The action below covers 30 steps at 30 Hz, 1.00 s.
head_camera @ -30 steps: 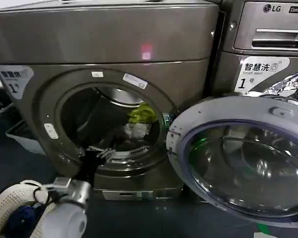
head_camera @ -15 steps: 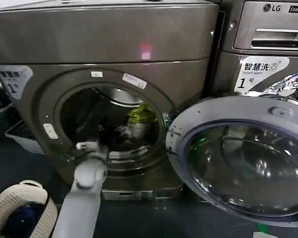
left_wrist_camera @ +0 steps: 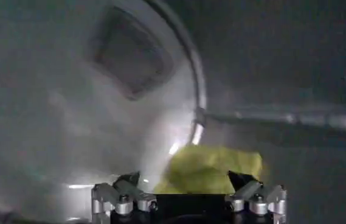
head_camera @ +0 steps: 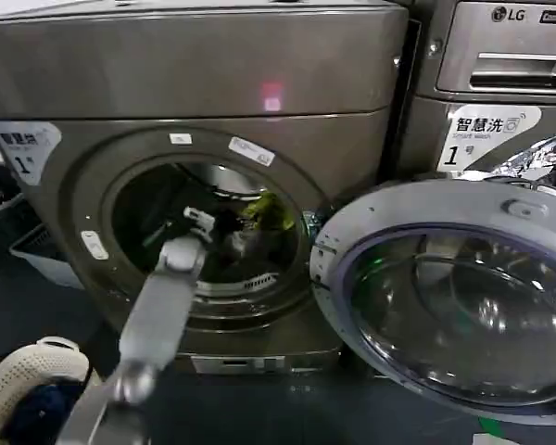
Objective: Grasp the clothes from the dryer.
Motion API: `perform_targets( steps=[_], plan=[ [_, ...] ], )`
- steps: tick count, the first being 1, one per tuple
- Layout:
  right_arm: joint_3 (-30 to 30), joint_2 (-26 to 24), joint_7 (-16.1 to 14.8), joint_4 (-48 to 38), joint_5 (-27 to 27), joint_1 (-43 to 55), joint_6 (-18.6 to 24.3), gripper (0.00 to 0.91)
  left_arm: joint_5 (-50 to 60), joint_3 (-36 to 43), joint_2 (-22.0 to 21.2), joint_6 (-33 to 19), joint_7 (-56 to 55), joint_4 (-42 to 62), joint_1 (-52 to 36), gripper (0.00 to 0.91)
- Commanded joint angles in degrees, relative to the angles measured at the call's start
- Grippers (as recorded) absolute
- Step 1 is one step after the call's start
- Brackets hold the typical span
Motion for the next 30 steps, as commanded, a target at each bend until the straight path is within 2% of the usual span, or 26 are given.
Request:
perform_targets(
  steps=[1,5,11,23,30],
  plan=[
    [0.1,0.1,0.2,-0.4,-0.1,0.0,0.0,0.907,15.6,12.5,0.0,-12.2,22.3,30.1,-18.5,0.907],
    [0.1,0.1,0.0,-0.6,-0.1,0.1,0.1,0.907,19.5,18.3,0.4,-13.4,28.3,33.1,-20.7,0.907],
    [0.0,0.3,-0.2,-0.4,0.0,0.1,0.2,0.907,30.3,25.2,-0.2,-11.8,31.0,36.3,-23.7,0.907],
    [0.1,0.6,-0.5,0.6,0.0,0.2,0.3,0.907,40.7,28.8,-2.7,-2.4,27.0,37.1,-23.9,0.907],
    [0.0,1.0,-0.8,0.7,0.0,0.3,0.5,0.907,40.1,28.4,-3.7,-1.9,24.8,37.2,-22.4,0.907]
  ],
)
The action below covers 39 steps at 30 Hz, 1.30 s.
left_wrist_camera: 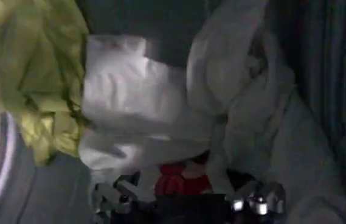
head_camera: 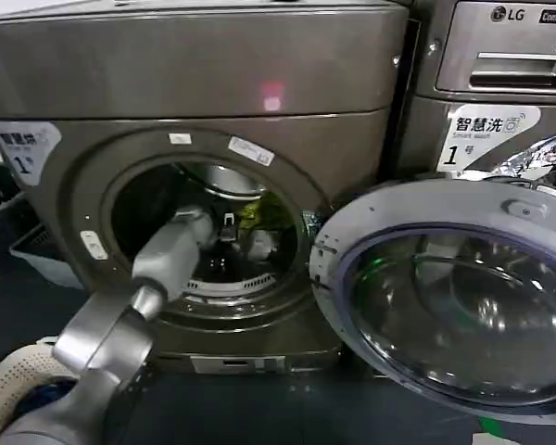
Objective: Grasp the clothes from the dryer.
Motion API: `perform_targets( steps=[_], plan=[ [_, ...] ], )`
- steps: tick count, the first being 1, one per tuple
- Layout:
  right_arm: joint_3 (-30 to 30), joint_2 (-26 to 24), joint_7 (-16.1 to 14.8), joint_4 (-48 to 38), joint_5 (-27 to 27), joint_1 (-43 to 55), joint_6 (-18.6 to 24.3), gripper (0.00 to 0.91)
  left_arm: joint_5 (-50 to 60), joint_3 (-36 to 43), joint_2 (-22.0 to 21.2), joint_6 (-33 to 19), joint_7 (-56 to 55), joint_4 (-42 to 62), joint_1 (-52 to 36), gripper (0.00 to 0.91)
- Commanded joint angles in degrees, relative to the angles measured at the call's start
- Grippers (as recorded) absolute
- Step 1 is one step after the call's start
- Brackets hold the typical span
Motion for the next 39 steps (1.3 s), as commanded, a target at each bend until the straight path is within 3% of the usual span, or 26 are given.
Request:
perform_targets(
  steps=[1,7,11,12,13,14,15,18,39],
  plan=[
    [-0.1,0.3,-0.1,0.2,0.0,0.2,0.2,0.907,4.2,2.0,-0.9,3.0,-1.3,1.6,0.3,0.907],
    [-0.3,0.5,-0.3,0.3,-0.1,0.3,0.4,0.907,3.8,1.9,-0.9,2.9,-1.3,1.9,1.0,0.907],
    [-0.6,0.8,-0.4,0.5,-0.1,0.4,0.6,0.907,3.8,1.9,-1.0,3.1,-0.7,2.3,0.9,0.751],
    [-0.6,0.7,-0.4,0.4,-0.1,0.4,0.6,0.907,3.7,1.9,-1.1,3.0,-0.6,2.4,0.9,0.683],
    [-0.6,0.7,-0.4,0.3,-0.1,0.4,0.6,0.907,3.7,1.9,-1.1,3.0,-0.4,2.5,0.9,0.478],
    [-0.6,0.6,-0.4,0.3,-0.1,0.4,0.7,0.907,3.6,1.9,-1.1,3.0,0.0,2.5,1.0,0.387],
    [-0.6,0.6,-0.4,0.2,-0.2,0.5,0.7,0.907,3.5,1.9,-1.1,2.8,0.2,2.6,1.0,0.114],
    [-0.7,0.5,-0.4,0.3,-0.2,0.5,0.8,0.907,3.4,1.4,-1.0,2.5,0.6,2.5,0.9,0.023],
    [-0.4,0.1,-0.3,0.4,-0.1,-0.1,0.9,0.907,-0.5,-4.5,-0.2,1.0,1.3,0.0,1.1,0.0]
  ],
)
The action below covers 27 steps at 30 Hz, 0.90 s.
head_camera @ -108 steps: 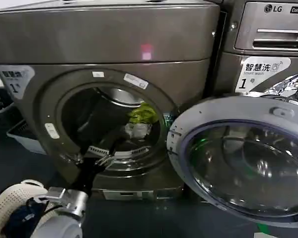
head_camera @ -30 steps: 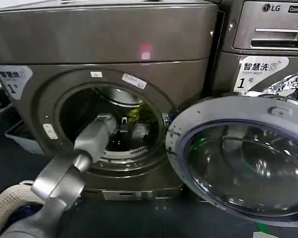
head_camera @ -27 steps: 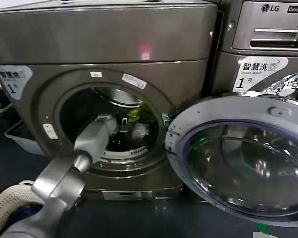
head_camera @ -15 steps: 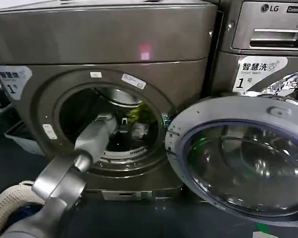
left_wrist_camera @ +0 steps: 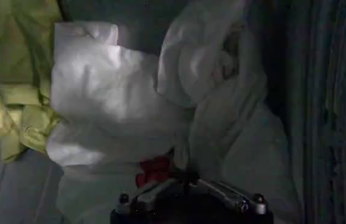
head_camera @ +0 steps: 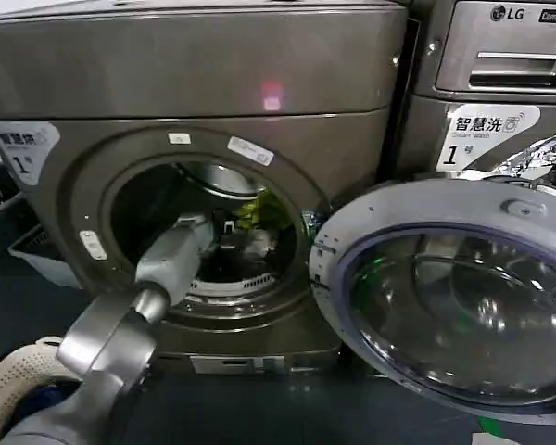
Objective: Grasp the clothes from the dryer.
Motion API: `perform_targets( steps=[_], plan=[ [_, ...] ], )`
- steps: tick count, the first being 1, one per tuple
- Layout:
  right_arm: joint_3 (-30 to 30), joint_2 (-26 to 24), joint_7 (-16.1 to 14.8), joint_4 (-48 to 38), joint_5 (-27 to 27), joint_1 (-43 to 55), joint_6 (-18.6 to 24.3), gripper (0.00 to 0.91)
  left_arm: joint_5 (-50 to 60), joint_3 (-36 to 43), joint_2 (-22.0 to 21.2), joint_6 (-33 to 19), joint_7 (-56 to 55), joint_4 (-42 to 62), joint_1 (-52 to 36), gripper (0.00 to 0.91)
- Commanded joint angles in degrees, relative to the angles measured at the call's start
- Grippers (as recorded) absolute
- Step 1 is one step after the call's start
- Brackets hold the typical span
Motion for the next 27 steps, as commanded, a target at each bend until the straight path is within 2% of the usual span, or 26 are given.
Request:
perform_targets(
  steps=[1,6,8,15,19,21,23,27],
  plan=[
    [-0.1,0.0,0.1,0.2,0.0,0.0,0.0,0.907,-3.9,-2.6,0.1,-0.3,-0.3,-1.5,0.3,0.0],
    [-0.2,0.0,0.0,0.2,0.0,0.3,0.0,0.907,-11.4,-10.6,0.8,1.2,-8.3,-6.2,2.2,0.0],
    [-0.3,-0.3,0.0,0.1,-0.1,0.5,0.0,0.907,-18.2,-12.7,1.3,1.5,-14.3,-8.7,3.8,0.0],
    [0.0,-1.0,-0.5,-0.5,-0.1,0.7,-0.1,0.907,-26.8,-18.6,1.7,3.4,-27.9,-16.0,9.1,0.0],
    [0.4,-1.5,-0.6,-0.7,0.1,0.8,0.2,0.907,-35.3,-21.5,1.8,4.9,-35.4,-22.8,13.5,0.0],
    [0.2,-1.5,-0.7,-0.6,0.2,1.1,0.1,0.907,-35.9,-23.1,1.4,4.8,-40.3,-26.4,16.1,0.0],
    [-0.5,-1.4,0.6,-0.7,0.0,1.2,0.1,0.907,-35.9,-25.1,0.7,3.2,-46.3,-29.8,18.6,0.0],
    [-0.5,-1.2,0.8,-1.1,-0.5,1.2,0.7,0.907,-34.1,-29.5,-1.0,0.0,-51.6,-34.1,21.1,0.0]
  ],
)
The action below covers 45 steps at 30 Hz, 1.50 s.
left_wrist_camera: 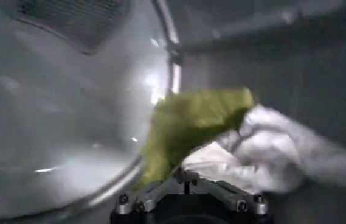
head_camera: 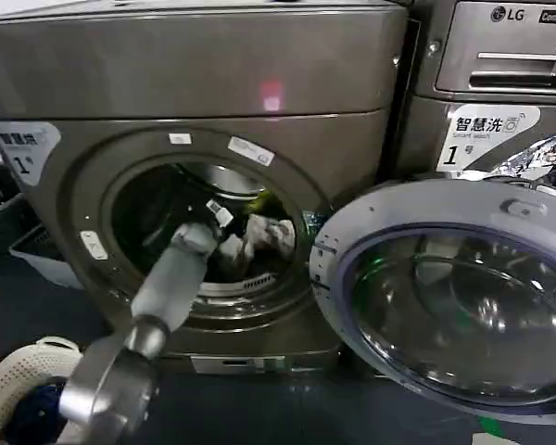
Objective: Grasp the clothes from the dryer.
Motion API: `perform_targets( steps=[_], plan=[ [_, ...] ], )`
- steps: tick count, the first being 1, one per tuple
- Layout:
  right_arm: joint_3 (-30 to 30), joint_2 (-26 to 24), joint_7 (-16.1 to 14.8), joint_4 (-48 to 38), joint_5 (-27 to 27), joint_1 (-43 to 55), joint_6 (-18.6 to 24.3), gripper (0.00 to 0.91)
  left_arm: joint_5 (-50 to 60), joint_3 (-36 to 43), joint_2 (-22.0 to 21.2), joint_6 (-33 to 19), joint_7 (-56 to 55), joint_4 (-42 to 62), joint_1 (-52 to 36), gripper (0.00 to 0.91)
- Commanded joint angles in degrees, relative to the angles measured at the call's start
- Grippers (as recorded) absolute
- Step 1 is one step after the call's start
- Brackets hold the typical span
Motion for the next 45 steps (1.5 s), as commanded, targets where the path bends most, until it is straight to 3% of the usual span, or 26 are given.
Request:
perform_targets(
  steps=[1,10,21,45],
  plan=[
    [-0.4,0.2,0.8,-0.7,-0.8,0.1,1.3,0.907,-5.8,-10.6,-2.4,-4.5,-22.7,-15.5,9.6,0.0],
    [0.4,0.6,0.0,-0.9,-1.7,0.0,2.2,0.907,-12.5,-13.3,-4.0,-10.9,-35.2,-24.3,15.1,0.0],
    [1.2,0.9,0.4,-1.0,-0.3,-1.1,3.8,0.907,-15.5,-11.8,-3.5,-9.0,-33.1,-31.7,19.8,0.0],
    [2.0,1.1,-0.7,-1.1,-1.6,-0.4,1.6,0.907,-16.3,-10.9,-3.6,-8.5,-29.6,-30.3,19.1,0.0]
  ],
)
